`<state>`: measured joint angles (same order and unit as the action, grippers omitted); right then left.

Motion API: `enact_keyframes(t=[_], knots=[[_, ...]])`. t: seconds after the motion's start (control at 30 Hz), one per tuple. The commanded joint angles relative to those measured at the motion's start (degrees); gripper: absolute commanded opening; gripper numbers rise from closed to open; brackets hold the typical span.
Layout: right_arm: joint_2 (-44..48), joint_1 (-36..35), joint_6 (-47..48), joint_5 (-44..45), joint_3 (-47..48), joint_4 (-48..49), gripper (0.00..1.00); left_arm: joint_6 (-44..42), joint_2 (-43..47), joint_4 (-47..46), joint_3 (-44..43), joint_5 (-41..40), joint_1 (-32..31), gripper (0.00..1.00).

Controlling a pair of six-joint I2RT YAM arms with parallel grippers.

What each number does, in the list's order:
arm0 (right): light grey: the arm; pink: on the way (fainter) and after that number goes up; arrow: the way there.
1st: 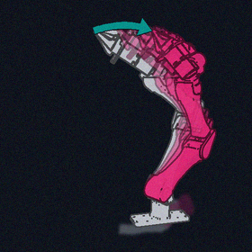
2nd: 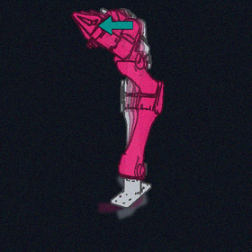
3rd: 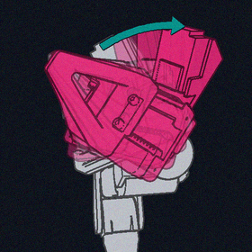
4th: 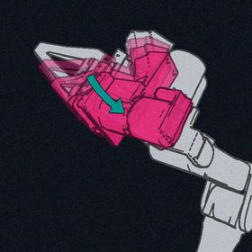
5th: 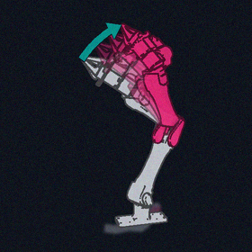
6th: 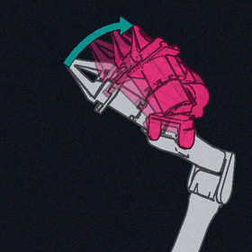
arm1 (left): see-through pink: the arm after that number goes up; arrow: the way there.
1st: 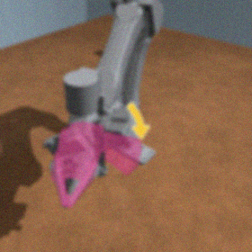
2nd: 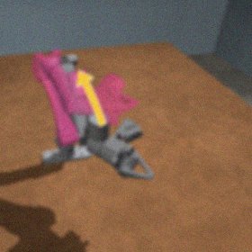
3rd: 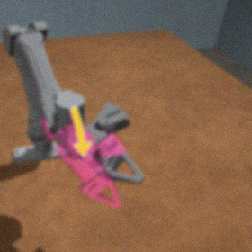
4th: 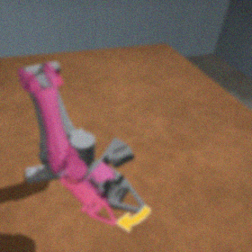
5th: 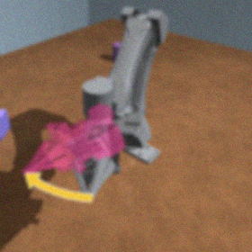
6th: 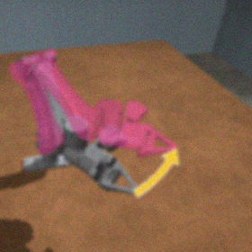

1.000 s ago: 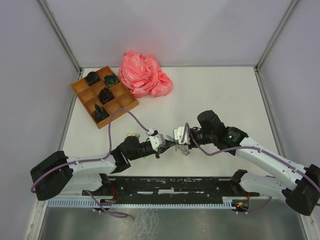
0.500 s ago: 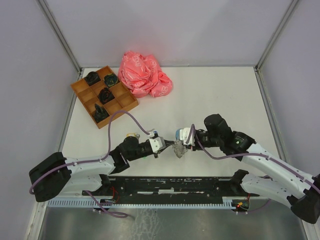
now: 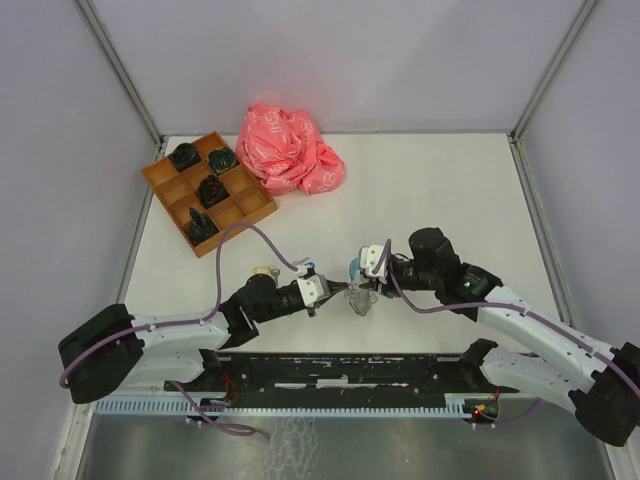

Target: Put the keys on the keyring

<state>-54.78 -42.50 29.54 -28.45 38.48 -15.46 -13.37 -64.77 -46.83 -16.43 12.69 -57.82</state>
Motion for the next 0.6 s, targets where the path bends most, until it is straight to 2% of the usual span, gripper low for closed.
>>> enact_keyframes(t=[0.0, 0.4, 0.57], knots=[[-1.2, 0.3, -1.9, -3.3, -0.2, 5.6, 0.39, -1.8, -0.1, -5.3, 0.1, 1.4, 0.2, 0.03], [-3.7, 0.6, -2.1, -5.7, -0.1, 5.5, 0.32, -1.1, -0.4, -5.8, 0.1, 1.5, 0.2, 0.03], [-3.9, 0.6, -2.0, -5.5, 0.0, 4.8, 0.2, -1.0, -0.4, -5.9, 0.1, 1.6, 0.3, 0.03]])
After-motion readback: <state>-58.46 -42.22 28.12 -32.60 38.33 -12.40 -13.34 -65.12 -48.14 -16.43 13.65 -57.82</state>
